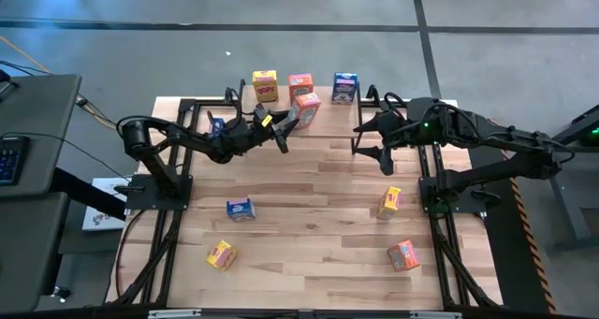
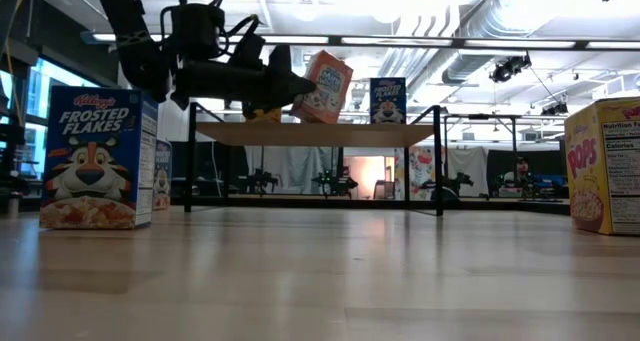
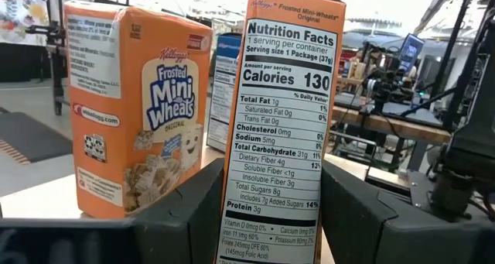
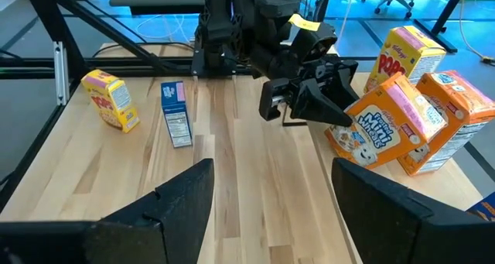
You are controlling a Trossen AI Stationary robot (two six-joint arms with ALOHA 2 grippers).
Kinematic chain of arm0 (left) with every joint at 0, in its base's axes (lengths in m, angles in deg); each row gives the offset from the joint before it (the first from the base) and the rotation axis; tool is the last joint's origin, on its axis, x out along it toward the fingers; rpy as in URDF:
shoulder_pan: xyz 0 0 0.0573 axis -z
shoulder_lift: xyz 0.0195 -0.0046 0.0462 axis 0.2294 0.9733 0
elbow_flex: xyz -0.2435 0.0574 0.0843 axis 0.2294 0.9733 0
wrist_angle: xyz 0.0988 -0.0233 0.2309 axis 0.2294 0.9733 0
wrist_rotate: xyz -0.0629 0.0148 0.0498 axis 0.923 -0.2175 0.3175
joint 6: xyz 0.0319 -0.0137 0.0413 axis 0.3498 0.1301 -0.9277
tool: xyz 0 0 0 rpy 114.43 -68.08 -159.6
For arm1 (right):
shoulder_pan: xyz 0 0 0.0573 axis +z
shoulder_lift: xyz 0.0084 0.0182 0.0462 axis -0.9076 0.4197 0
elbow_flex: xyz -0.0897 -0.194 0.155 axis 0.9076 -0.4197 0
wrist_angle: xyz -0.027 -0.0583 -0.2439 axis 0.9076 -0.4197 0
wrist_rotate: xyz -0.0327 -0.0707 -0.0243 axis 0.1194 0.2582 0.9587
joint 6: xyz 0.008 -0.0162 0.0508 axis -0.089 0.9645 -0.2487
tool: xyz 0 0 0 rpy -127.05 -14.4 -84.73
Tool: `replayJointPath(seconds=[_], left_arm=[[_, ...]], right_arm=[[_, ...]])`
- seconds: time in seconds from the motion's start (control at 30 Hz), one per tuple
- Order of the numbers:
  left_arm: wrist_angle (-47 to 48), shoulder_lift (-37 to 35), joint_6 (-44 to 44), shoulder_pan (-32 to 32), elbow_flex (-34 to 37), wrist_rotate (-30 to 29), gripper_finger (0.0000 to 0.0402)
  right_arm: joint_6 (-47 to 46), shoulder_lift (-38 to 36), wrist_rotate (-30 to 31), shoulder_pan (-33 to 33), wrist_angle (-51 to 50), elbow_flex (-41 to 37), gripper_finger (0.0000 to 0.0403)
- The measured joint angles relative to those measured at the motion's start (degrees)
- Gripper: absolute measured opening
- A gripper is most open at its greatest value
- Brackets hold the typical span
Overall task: Stack cereal on shelf
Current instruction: Put the top orange cereal box on the shelf aligned with the other orange cereal box
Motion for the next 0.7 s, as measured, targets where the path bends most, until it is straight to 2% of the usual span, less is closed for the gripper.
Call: replayJointPath(seconds=[0.3,0.7], left_arm=[[0.1,0.0,0.3,0.0,0.0,0.4,0.0176],[0.6,0.0,0.4,0.0,0.0,0.7,0.0206]], right_arm=[[0.0,0.0,0.0,0.0,0.0,0.0,0.0255],[0.0,0.0,-0.2,0.0,0.0,0.0,0.0256]])
